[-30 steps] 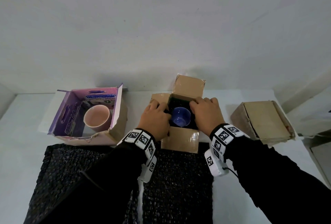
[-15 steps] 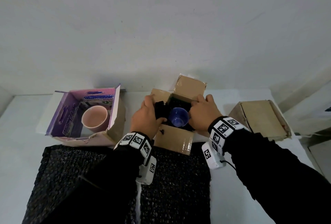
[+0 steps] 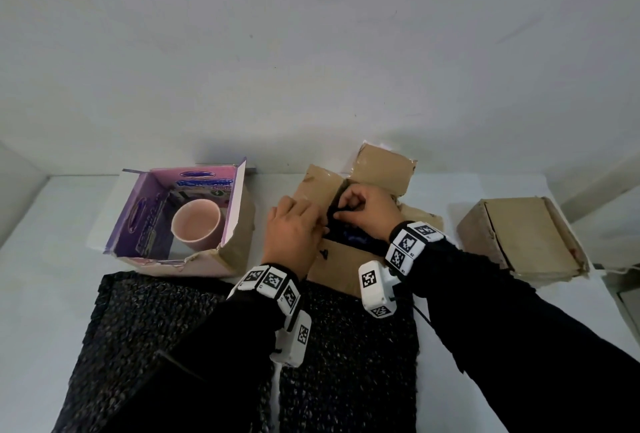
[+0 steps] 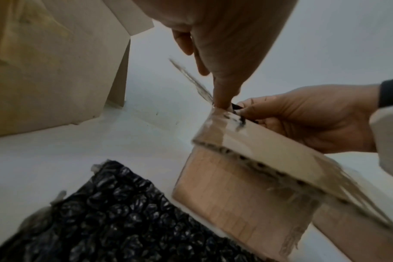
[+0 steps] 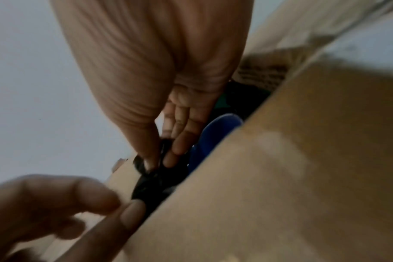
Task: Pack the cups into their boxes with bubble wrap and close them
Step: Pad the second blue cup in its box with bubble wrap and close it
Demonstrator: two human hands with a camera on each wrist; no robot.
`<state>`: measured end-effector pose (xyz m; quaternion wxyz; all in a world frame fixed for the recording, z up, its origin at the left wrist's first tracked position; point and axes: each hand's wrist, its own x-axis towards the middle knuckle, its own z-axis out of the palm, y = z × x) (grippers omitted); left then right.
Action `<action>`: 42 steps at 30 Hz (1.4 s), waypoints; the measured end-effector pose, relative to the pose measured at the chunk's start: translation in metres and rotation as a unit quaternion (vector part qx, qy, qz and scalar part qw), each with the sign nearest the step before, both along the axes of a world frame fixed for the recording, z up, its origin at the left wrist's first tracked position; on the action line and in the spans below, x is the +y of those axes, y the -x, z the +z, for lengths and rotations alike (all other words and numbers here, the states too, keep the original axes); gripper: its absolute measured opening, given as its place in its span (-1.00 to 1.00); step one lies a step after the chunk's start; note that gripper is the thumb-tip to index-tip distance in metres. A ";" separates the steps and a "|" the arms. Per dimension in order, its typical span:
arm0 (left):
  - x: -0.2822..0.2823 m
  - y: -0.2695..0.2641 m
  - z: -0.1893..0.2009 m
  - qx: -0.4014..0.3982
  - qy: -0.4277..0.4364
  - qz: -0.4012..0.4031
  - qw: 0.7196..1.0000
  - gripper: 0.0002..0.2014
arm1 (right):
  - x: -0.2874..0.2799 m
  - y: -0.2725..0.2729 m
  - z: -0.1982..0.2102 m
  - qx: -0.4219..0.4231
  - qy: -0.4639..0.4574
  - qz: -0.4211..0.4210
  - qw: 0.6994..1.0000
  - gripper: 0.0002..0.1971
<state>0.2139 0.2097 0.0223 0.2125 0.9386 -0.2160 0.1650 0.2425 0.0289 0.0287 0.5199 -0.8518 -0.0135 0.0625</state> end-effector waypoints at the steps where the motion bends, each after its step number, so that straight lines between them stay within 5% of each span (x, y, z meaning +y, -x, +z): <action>1: 0.000 0.000 -0.001 -0.036 -0.042 -0.001 0.998 -0.92 | 0.003 -0.001 -0.003 0.001 -0.017 -0.034 0.999 -0.76; 5: -0.003 0.005 -0.006 -0.079 -0.145 -0.006 0.986 -0.77 | 0.010 -0.001 -0.006 -0.002 -0.081 -0.114 0.990 -0.75; 9: -0.002 0.012 -0.008 -0.052 -0.222 -0.025 0.973 -0.62 | 0.005 0.005 -0.004 -0.036 0.058 0.041 0.997 -0.60; 15: 0.004 0.014 -0.002 0.000 -0.250 -0.035 0.968 -0.46 | 0.005 0.007 0.005 -0.094 0.346 0.189 0.914 -0.45; 20: 0.014 0.004 -0.002 -0.040 -0.259 -0.060 0.963 -0.62 | 0.013 0.005 0.012 -0.127 0.459 0.228 0.849 -0.62; 24: 0.020 -0.002 -0.009 -0.061 -0.265 -0.090 0.958 -0.76 | 0.017 -0.001 0.012 -0.093 0.456 0.235 0.853 -0.71; 32: 0.016 -0.001 -0.016 -0.059 -0.234 -0.088 0.966 -0.75 | 0.015 -0.005 0.007 -0.092 0.486 0.251 0.832 -0.66; 34: 0.016 -0.001 -0.016 -0.060 -0.232 -0.094 0.966 -0.75 | 0.012 -0.005 -0.001 -0.091 0.440 0.258 0.855 -0.65; 37: 0.014 -0.001 -0.013 -0.064 -0.236 -0.098 0.965 -0.75 | 0.002 -0.004 -0.005 -0.054 0.303 0.198 0.931 -0.59; 42: 0.014 -0.002 -0.013 -0.059 -0.235 -0.102 0.965 -0.72 | -0.004 -0.008 -0.005 -0.061 0.338 0.212 0.915 -0.52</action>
